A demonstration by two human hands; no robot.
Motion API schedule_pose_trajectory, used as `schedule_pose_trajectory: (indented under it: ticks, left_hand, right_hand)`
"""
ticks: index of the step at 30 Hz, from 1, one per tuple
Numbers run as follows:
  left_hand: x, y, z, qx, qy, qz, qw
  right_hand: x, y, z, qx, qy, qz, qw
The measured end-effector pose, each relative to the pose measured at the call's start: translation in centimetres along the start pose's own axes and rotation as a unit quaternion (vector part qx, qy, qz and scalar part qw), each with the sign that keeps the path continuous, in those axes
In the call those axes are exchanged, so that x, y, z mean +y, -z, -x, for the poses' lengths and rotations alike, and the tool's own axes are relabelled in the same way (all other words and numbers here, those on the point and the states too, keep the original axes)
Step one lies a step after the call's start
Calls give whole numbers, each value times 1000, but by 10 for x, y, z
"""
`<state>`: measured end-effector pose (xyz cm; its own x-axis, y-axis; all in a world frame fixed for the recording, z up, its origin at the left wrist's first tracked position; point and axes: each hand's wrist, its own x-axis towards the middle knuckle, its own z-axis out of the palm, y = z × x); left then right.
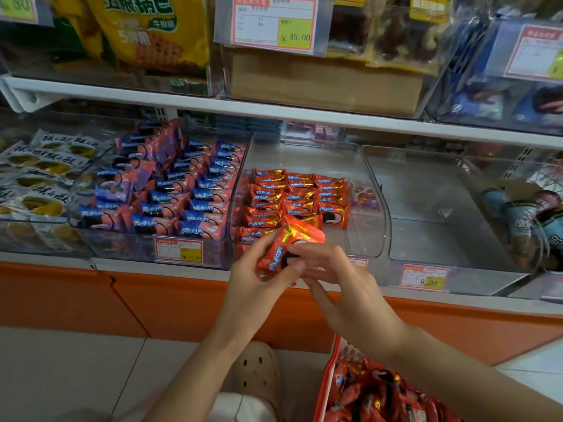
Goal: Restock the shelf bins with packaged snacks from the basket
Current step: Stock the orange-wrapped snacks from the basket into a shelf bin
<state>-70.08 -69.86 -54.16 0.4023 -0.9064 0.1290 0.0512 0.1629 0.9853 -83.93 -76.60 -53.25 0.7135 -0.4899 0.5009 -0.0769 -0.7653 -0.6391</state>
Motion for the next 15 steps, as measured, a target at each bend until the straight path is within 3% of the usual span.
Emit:
schedule_pose_trajectory:
  ticks: [5,10,13,15]
  left_hand:
    - [-1,4,-4,13,-17,-58,998]
    - [0,6,-9,10,-53,-156,986]
    - [-1,-1,-12,-10,-75,-205,976]
    - [-7,-2,-13,-22,-100,-282,954]
  right_hand:
    - [8,11,-14,72,-9,76,994]
    - [12,26,-25,-60,0,168,984]
    - [9,32,-32,-112,-68,183,974]
    - [11,42,-39,-100,-118,191,969]
